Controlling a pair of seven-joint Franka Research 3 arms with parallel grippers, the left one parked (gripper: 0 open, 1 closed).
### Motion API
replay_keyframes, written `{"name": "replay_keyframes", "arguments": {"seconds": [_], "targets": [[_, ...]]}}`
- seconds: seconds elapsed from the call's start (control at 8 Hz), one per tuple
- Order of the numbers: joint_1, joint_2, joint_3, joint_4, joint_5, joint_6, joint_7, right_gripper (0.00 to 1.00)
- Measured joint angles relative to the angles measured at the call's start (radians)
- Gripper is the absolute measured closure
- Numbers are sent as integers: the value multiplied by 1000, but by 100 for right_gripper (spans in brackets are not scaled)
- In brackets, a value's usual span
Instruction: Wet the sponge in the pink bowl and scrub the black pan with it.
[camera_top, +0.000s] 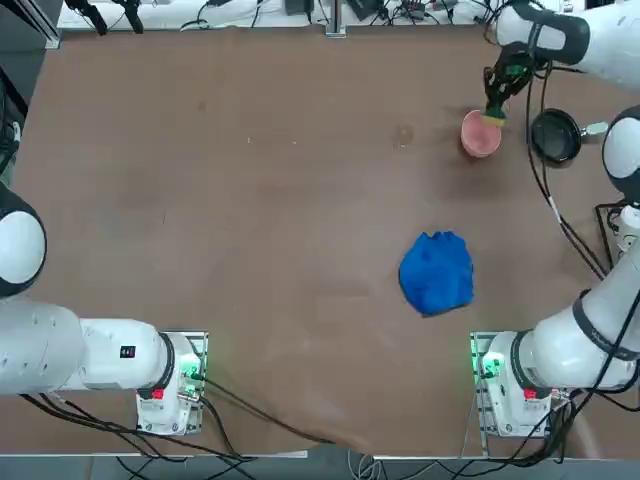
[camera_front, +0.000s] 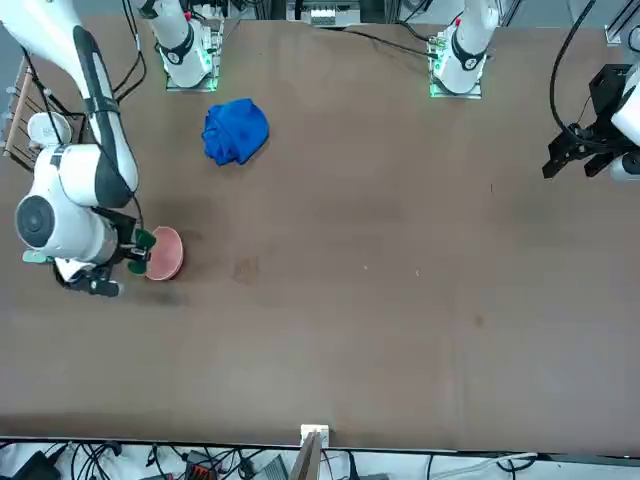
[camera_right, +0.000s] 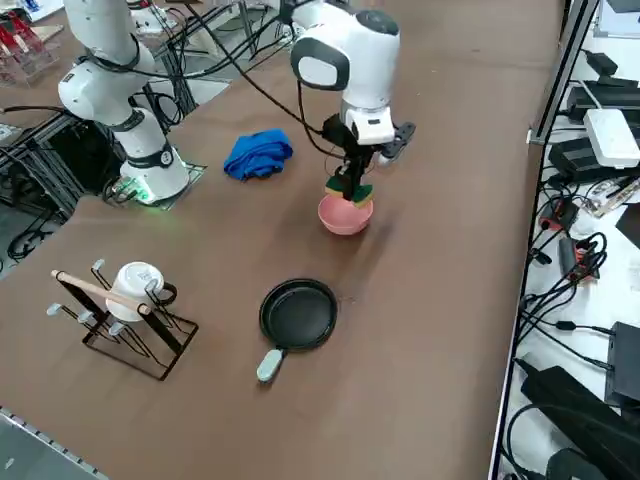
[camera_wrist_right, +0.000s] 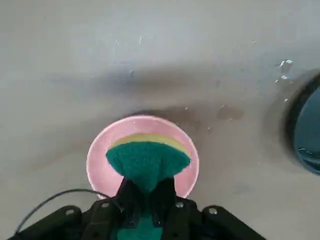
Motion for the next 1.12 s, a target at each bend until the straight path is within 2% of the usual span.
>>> {"name": "replay_keyframes", "arguments": {"seconds": [0.62,1.12], "targets": [[11,85,7,-3,0,25,0,86],[10,155,7,-3,0,87,-27,87]]}}
